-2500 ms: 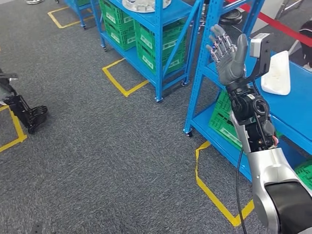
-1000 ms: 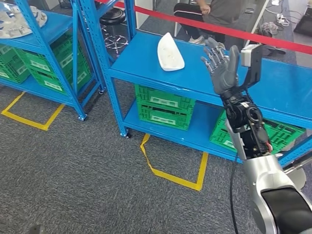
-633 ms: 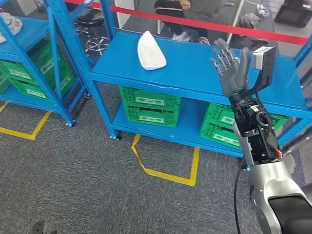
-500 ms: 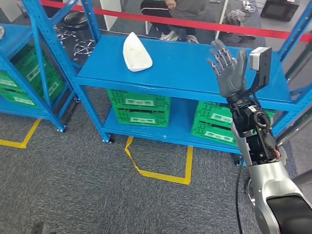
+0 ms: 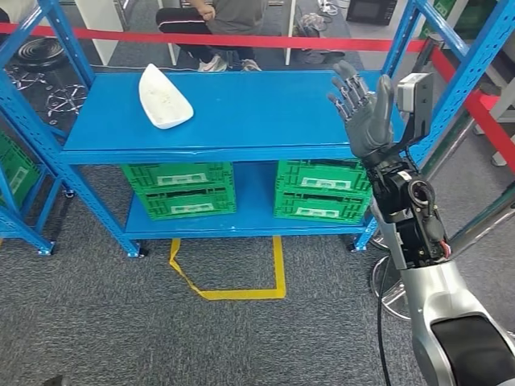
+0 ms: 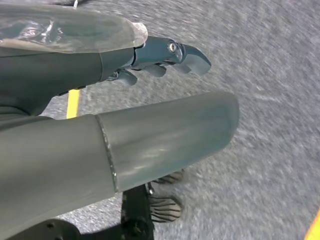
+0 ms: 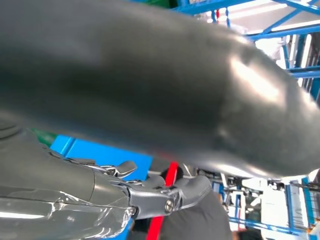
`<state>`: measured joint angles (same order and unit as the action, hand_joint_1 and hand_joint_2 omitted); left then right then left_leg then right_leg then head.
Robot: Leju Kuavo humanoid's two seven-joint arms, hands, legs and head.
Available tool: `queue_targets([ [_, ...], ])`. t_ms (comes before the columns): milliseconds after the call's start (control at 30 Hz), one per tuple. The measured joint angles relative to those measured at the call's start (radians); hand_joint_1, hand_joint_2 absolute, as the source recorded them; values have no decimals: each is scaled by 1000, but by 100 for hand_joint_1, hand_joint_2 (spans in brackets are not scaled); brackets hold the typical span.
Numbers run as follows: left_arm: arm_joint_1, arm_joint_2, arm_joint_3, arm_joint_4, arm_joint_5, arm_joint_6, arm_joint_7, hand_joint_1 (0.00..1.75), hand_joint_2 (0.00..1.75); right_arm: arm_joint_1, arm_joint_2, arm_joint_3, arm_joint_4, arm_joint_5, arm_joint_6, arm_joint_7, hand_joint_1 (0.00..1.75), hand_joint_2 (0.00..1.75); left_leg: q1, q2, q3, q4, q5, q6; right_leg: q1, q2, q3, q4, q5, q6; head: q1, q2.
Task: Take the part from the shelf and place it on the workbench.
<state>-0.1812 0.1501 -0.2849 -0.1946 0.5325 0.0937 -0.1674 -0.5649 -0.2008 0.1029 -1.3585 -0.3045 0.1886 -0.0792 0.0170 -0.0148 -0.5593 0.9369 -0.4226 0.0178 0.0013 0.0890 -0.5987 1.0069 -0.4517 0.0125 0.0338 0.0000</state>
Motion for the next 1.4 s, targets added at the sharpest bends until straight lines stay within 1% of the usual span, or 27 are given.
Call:
queue_targets([
  [33,-1,0,0,0,0,0,-1,0,0,1,0,0,-2,0,-1,2,0,0,0,11,2,-1,-1,3,-1,-36,-28,62,-33,3,8,0],
  [67,0,-1,0,0,0,1,-1,0,0,3,0,0,-3,0,-1,5,0,0,-1,23,3,-1,-3,6,-2,-62,-64,140,-68,8,15,0],
  [100,1,-1,0,0,0,1,-2,0,0,6,0,1,-4,-1,-1,7,0,0,-2,34,4,-1,-4,7,-5,-74,-97,210,-94,11,20,0],
  [133,2,-2,0,0,0,1,-2,0,0,10,0,1,-6,-1,-2,10,0,0,-2,47,5,-1,-7,7,-8,-80,-118,251,-101,14,24,0],
  [167,3,-2,0,0,0,1,-2,0,0,13,0,1,-7,-1,-3,12,0,0,-2,59,7,0,-9,6,-11,-83,-117,249,-88,16,27,0],
  [200,4,-3,0,0,0,1,-2,0,0,14,0,1,-9,-1,-3,14,0,0,-2,71,11,0,-13,4,-12,-89,-94,202,-57,17,32,0],
  [233,3,-3,0,0,0,1,-2,0,0,13,0,1,-11,-1,-3,15,0,0,-1,83,17,1,-17,0,-13,-102,-54,124,-16,17,37,0],
  [267,3,-3,0,0,1,1,-2,0,0,12,-1,1,-13,-1,-3,15,0,0,-3,93,23,1,-21,-4,-9,-125,-14,48,11,16,40,0],
  [300,2,-4,0,0,1,1,-2,0,0,10,0,1,-16,-1,-3,16,0,0,-5,104,28,1,-25,-9,-5,-144,16,-11,27,11,44,0],
  [333,2,-4,0,0,2,0,-3,0,0,8,0,2,-19,-1,-3,17,0,0,-8,114,31,2,-28,-13,0,-157,35,-44,30,5,44,0],
  [367,1,-3,0,0,2,0,-4,0,0,8,0,2,-21,-1,-4,18,0,0,-10,125,33,1,-30,-18,4,-158,39,-52,24,-2,41,0],
  [400,1,-3,0,0,3,0,-4,0,0,8,0,2,-24,-2,-4,18,0,0,-11,136,35,2,-32,-22,4,-147,40,-53,25,-10,38,0],
  [433,1,-3,0,0,3,0,-4,0,0,9,0,2,-25,-4,-4,18,0,0,-10,138,37,4,-37,-28,3,-136,43,-55,26,-16,35,0],
  [467,0,-3,0,0,3,0,-5,0,0,9,0,2,-27,-7,-4,16,0,0,-8,123,34,16,-48,-33,1,-127,44,-57,28,-21,31,0],
  [500,-1,-4,0,0,3,0,-5,0,0,9,0,2,-28,-10,-4,15,0,0,-5,97,21,50,-69,-38,-1,-119,45,-59,30,-27,27,0],
  [567,0,-3,0,0,4,0,-5,0,0,8,0,3,-29,-15,-5,12,0,0,-2,39,-44,184,-135,-43,-2,-106,45,-61,31,-35,13,0],
  [600,2,-2,0,0,4,0,-5,0,0,8,1,4,-29,-15,-6,12,0,0,-2,26,-85,260,-164,-43,-1,-99,45,-61,30,-37,6,0],
  [633,5,-1,0,0,5,0,-5,0,0,10,1,4,-29,-15,-8,11,0,0,-3,21,-117,312,-176,-43,0,-92,45,-60,29,-38,0,0],
  [667,7,-1,0,0,5,0,-5,0,0,11,2,6,-30,-14,-9,11,0,0,-3,20,-131,325,-166,-41,1,-85,46,-60,29,-39,-3,0],
  [700,8,-1,0,0,5,0,-5,0,0,11,2,6,-31,-14,-11,11,0,0,-3,20,-123,291,-135,-37,2,-78,47,-60,29,-39,-6,0],
  [767,7,0,0,0,5,0,-5,0,0,11,2,7,-35,-12,-13,11,0,0,-5,16,-62,139,-51,-26,3,-67,49,-59,26,-37,-9,0],
  [800,5,1,-1,0,5,0,-5,0,0,11,2,8,-38,-12,-14,12,0,0,-7,14,-34,71,-21,-22,4,-63,49,-58,25,-34,-10,0],
  [833,4,1,-1,0,5,-1,-5,0,0,11,2,8,-40,-12,-15,12,0,0,-9,13,-15,29,-6,-18,6,-60,48,-56,23,-32,-10,0],
  [867,4,2,-1,0,5,-1,-5,0,0,12,2,8,-41,-11,-16,13,0,0,-10,12,-8,12,-5,-18,8,-58,47,-54,20,-33,-10,0],
  [967,4,1,-1,0,6,-2,-5,0,0,13,2,9,-42,-11,-17,13,0,0,-12,13,-5,9,-5,-20,7,-58,49,-53,15,-38,-5,0],
  [1200,4,0,-1,0,8,-3,-5,0,0,13,2,9,-45,-11,-17,14,0,0,-17,10,-5,10,-7,-11,3,-61,54,-62,18,-25,6,0],
  [1400,7,0,-1,0,19,-2,-8,0,0,13,2,10,-45,1,-14,16,0,0,-18,10,-5,10,-8,-8,1,-61,54,-62,16,-20,3,0],
])
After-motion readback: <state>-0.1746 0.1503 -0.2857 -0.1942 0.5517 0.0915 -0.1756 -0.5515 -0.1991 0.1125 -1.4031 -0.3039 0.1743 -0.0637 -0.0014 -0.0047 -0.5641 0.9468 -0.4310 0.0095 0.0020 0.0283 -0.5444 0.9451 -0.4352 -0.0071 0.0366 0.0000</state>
